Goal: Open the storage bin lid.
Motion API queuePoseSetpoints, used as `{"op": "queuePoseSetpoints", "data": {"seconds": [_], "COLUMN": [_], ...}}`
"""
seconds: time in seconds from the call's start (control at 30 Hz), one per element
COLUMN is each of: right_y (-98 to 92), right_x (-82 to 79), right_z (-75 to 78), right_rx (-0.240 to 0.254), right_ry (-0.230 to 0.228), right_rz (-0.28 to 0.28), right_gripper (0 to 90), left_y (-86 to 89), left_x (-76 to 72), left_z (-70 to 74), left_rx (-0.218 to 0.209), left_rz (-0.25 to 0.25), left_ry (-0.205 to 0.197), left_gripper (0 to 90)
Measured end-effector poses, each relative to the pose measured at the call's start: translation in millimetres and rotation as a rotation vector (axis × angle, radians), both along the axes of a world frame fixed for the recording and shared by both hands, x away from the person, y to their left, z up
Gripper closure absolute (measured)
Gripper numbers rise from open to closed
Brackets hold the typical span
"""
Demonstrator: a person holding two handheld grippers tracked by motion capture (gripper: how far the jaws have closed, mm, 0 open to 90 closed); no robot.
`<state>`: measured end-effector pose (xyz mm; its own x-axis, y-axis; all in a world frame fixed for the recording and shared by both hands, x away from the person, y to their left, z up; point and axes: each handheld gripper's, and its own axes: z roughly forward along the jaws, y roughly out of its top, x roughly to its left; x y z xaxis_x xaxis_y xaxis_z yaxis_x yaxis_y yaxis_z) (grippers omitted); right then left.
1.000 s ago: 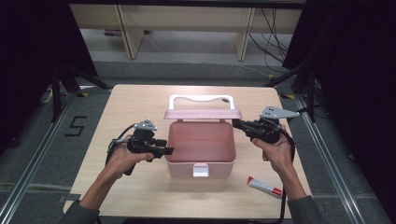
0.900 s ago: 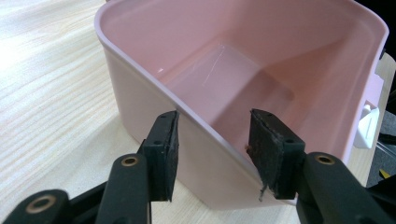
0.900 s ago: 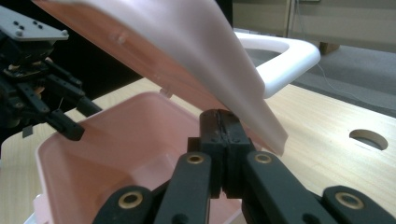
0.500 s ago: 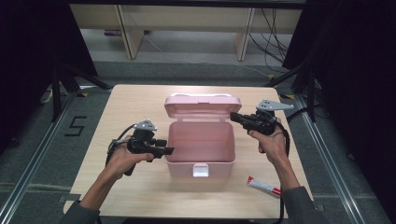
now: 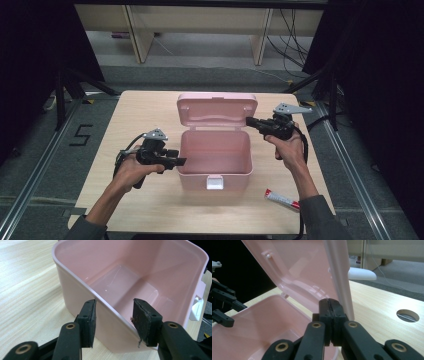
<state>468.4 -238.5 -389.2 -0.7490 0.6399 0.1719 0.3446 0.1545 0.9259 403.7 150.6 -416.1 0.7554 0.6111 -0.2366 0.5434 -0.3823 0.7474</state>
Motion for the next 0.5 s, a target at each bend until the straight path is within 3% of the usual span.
{"op": "queuePoseSetpoints", "data": {"seconds": [0.1,0.23,0.3,0.33,0.5], "right_y": [1.8,1.6,2.0,1.5,2.4], "right_x": [2.6,7.1,8.4,10.8,13.3], "right_z": [-2.8,-5.4,-6.5,-7.9,-9.8], "right_rx": [0.02,0.003,0.013,0.013,0.028], "right_ry": [0.023,0.013,0.033,0.007,0.057], "right_rz": [-0.004,-0.007,-0.006,-0.002,-0.02], "right_gripper": [90.0,90.0,90.0,90.0,90.0], "left_y": [0.1,0.0,0.2,0.4,0.4], "left_x": [0.0,-0.4,-0.3,-0.2,-0.4], "left_z": [-0.4,-0.6,-0.9,-0.9,-1.2], "left_rx": [-0.005,-0.007,-0.011,-0.012,-0.016], "left_rz": [0.009,0.011,0.013,0.011,0.013], "left_ry": [0.002,0.0,0.002,0.002,0.002], "left_gripper": [54.0,54.3,54.3,54.3,54.4]}}
